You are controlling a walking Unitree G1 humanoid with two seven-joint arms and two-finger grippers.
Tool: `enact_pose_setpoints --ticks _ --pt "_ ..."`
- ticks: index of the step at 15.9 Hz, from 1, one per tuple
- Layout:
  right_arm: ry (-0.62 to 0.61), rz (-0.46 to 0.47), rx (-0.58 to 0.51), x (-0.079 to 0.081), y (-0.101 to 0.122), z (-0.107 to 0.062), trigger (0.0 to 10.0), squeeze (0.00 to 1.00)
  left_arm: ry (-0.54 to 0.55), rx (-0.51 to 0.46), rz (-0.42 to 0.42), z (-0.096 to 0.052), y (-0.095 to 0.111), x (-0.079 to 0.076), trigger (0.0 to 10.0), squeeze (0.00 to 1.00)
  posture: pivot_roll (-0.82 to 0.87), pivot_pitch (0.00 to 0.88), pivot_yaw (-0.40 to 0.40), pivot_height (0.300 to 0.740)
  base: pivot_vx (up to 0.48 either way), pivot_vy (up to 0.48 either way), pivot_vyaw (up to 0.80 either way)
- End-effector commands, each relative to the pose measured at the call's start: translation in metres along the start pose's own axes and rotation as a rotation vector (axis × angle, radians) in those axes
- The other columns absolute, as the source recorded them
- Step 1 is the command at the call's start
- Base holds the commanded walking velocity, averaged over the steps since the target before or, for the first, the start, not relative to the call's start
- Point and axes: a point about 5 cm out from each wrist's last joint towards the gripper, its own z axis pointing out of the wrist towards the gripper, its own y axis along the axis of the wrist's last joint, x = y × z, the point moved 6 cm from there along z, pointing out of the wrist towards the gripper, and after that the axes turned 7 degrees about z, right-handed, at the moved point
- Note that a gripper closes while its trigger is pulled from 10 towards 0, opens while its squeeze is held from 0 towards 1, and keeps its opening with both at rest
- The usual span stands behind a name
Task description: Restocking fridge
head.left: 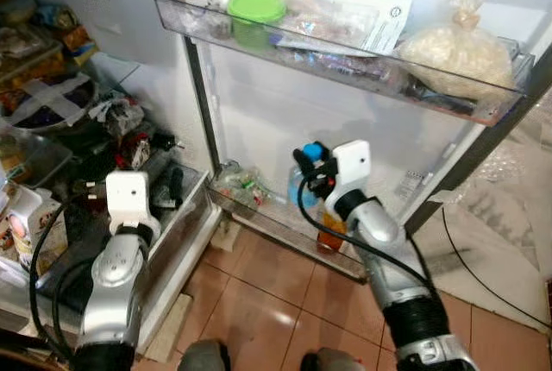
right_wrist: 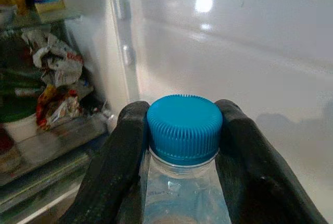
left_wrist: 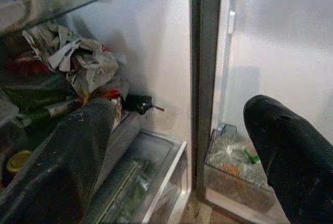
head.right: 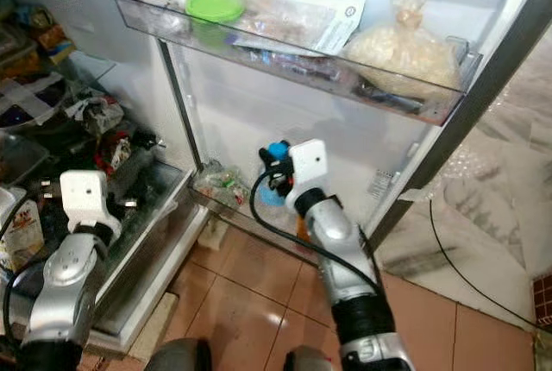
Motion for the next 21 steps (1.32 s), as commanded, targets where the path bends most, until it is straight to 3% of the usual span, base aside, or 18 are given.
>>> enact_pose_setpoints --ticks 1,8,15,21 --pt "0.019 -0.004 -0.022 0.005 0.006 0.004 10.0 0.0 -0.002 -0.002 0.018 -0.002 0.003 -0.001 10.0 0.0 0.08 0.131 -0.019 0.74 0.0 0.0 0.0" --pt "0.015 0.026 -0.003 0.006 0.002 0.023 10.0 0.0 -0.002 0.01 0.023 -0.022 0.003 -0.001 10.0 0.0 0.13 0.23 -0.038 0.725 0.0 0.0 0.0" --pt "0.021 0.03 -0.049 0.007 0.009 0.026 10.0 0.0 -0.002 0.011 0.017 -0.023 0.007 -0.002 10.0 0.0 0.12 0.221 -0.033 0.657 0.0 0.0 0.0" --pt "0.047 0.012 -0.092 0.012 0.018 0.026 10.0 0.0 0.015 -0.023 0.02 -0.017 0.015 0.001 10.0 0.0 0.12 0.198 -0.039 0.653 0.0 0.0 0.0"
